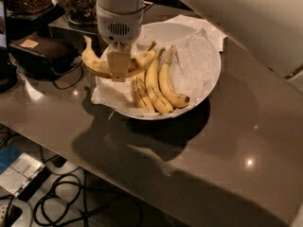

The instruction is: Pick banana from white bowl

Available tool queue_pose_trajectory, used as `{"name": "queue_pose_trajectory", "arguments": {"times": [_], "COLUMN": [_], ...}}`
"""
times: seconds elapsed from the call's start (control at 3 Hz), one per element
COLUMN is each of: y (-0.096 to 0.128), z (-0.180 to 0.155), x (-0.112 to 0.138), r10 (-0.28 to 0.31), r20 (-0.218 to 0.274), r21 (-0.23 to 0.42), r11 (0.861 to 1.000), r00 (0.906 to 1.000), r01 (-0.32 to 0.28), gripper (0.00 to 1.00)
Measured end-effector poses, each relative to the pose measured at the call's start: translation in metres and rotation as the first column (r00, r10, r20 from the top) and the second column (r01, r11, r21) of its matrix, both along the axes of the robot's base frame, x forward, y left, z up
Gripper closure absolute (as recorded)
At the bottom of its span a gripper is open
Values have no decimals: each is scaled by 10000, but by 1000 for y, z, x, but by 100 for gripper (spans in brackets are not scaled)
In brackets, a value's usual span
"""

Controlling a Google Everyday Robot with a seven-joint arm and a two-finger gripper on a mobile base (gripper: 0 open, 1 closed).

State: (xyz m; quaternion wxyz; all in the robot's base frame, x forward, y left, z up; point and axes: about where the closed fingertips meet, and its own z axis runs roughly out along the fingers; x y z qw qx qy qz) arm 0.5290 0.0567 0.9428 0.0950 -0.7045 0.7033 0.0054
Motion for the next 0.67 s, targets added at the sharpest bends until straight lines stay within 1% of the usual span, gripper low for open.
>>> {"name": "queue_pose_trajectory", "arguments": {"times": [0.33,0.67], "y": [24,25], "z": [8,8], "x": [-24,-20], "r10": [856,809], "r20": [235,330], "r21": [-50,60], "r11": [9963,9967], "r00": [9961,9962], "r01": [-855,-811], "gripper": [100,100]}}
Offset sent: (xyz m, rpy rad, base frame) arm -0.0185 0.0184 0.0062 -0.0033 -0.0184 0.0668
